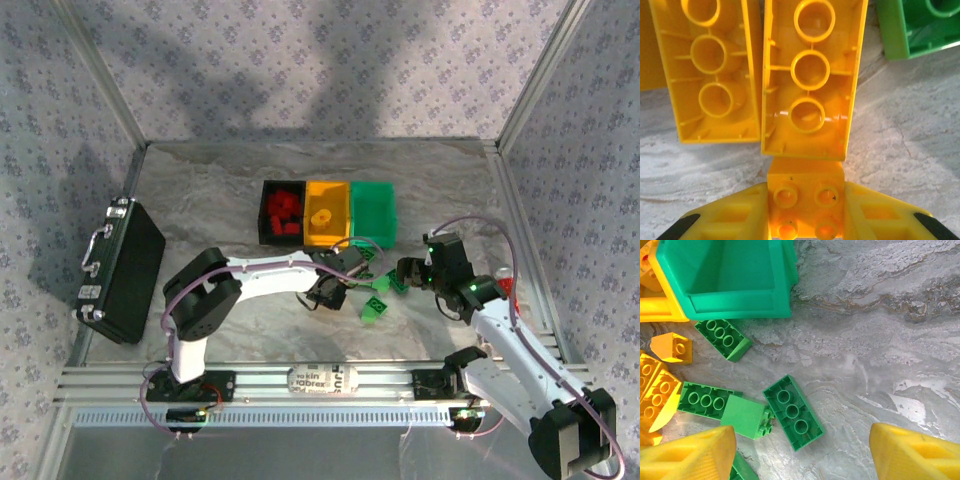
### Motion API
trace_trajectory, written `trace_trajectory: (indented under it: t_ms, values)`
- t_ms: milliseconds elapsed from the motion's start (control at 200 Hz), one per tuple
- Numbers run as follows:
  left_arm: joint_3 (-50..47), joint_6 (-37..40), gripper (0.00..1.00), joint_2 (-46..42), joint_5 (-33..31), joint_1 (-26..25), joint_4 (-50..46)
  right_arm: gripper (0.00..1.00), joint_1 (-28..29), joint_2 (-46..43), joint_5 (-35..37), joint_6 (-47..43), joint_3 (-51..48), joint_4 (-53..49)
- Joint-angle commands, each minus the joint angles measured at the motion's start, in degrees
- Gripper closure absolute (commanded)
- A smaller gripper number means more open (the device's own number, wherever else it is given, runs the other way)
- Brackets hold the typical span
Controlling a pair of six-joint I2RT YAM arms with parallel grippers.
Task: Sort the legos into containers by color
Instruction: Pick up the lego from the middle-left of the table, then place the lego in the container.
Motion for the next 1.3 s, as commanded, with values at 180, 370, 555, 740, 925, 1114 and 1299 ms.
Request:
trace_trajectory:
  t_ms: [180,370,555,740,925,1114,1299]
  values:
    - [4.78,4.29,0.66,-8.55,-2.52,2.22,-4.09,0.27,-0.72,-1.30,-1.04,0.87,-0.69,-0.33]
    - [12.52,9.99,0.66,-7.46,-2.25,8.66,-5.23,0.27,-0.83,-2.07,-1.10,0.99,-0.97,-0.59]
    - [23.48,14.48,0.67,-0.70,-0.24,15.81,-5.11,0.27,-0.97,-2.56,-1.47,1.09,-1.07,-0.65]
    - [30.59,15.24,0.18,5.00,-1.22,17.75,-5.27,0.27,-1.14,-3.37,-1.33,0.96,-1.02,-1.37]
    - [21.16,13.53,0.17,-1.97,-0.14,16.96,0.07,0.27,-1.72,-3.90,-2.07,0.87,-1.41,-0.52]
    - [10.73,11.97,0.18,-6.92,-0.21,16.82,2.32,0.27,-1.99,-3.20,-2.77,0.70,-1.33,-0.05]
    - [1.42,9.95,0.22,-7.27,1.55,16.39,5.25,0.27,-2.01,-3.05,-3.07,0.95,-1.69,0.31]
